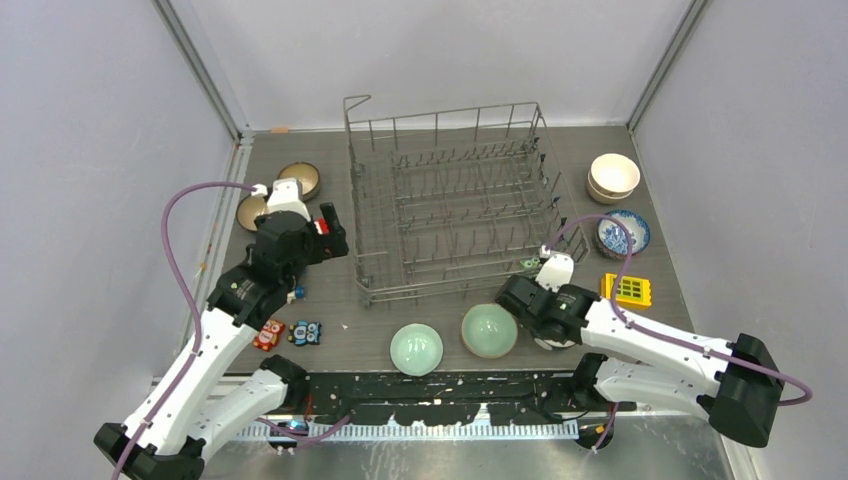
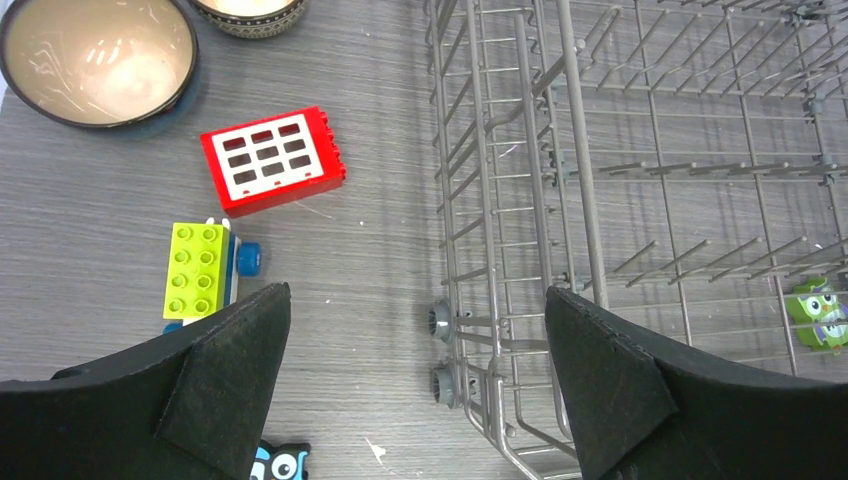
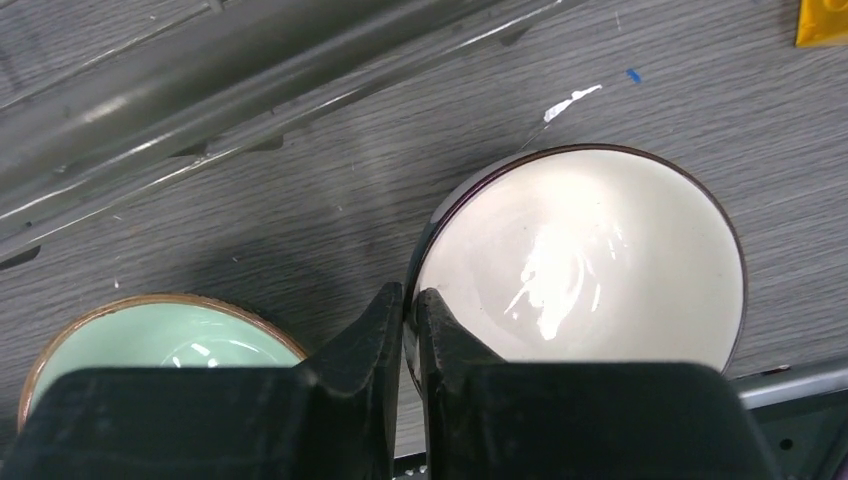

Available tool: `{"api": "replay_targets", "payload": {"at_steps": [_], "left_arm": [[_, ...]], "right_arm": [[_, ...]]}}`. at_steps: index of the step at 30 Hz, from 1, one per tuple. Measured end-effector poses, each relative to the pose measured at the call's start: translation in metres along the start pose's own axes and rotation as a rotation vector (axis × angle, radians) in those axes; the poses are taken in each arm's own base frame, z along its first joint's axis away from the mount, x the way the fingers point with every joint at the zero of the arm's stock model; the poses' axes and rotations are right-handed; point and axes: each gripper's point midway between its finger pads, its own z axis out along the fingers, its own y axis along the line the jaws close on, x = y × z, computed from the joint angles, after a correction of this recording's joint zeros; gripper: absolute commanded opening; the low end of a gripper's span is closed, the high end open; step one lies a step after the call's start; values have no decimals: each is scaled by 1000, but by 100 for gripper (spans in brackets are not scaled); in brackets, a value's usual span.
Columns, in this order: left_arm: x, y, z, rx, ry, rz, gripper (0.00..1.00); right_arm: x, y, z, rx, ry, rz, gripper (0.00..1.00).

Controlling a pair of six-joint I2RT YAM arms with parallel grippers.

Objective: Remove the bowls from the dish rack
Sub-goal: Place the bowl at the center of the board, then reset both arms

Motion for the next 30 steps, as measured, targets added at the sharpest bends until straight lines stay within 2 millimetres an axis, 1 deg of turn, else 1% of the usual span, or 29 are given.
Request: {"api": "replay_targets", "payload": {"at_steps": [3, 5, 10, 13, 16, 19, 22, 23, 26, 27, 30], "left_arm": [[2, 0, 0, -1, 7, -2, 100], [3, 0, 0, 1, 11, -1, 100], [5, 1, -1, 1, 21, 3, 100], [7, 1, -1, 2, 27, 5, 100], [10, 0, 0, 3, 45, 11, 100], [13, -2, 2, 5, 71, 18, 100], [11, -5, 3, 7, 78, 5, 100], [11, -6, 3, 8, 79, -4, 100], [10, -8, 3, 8, 78, -34, 99], [10, -8, 3, 7, 77, -50, 100], [10, -9, 2, 4, 80, -86, 100]], "right_arm": [[4, 2, 1, -13, 14, 6, 43], [6, 3, 0, -20, 27, 4, 51], [7, 4, -7, -52, 45, 4, 66], [1, 6, -19, -81, 55, 0, 74], [-14, 16, -44, -141, 70, -20, 75], [-38, 33, -83, -251, 82, -59, 76], [-61, 46, -121, -364, 81, -103, 76], [-70, 51, -136, -412, 72, -121, 76], [-97, 61, -172, -535, 11, -145, 77], [-106, 63, -183, -573, -18, -148, 77], [-124, 66, -201, -654, -104, -150, 78]]}}
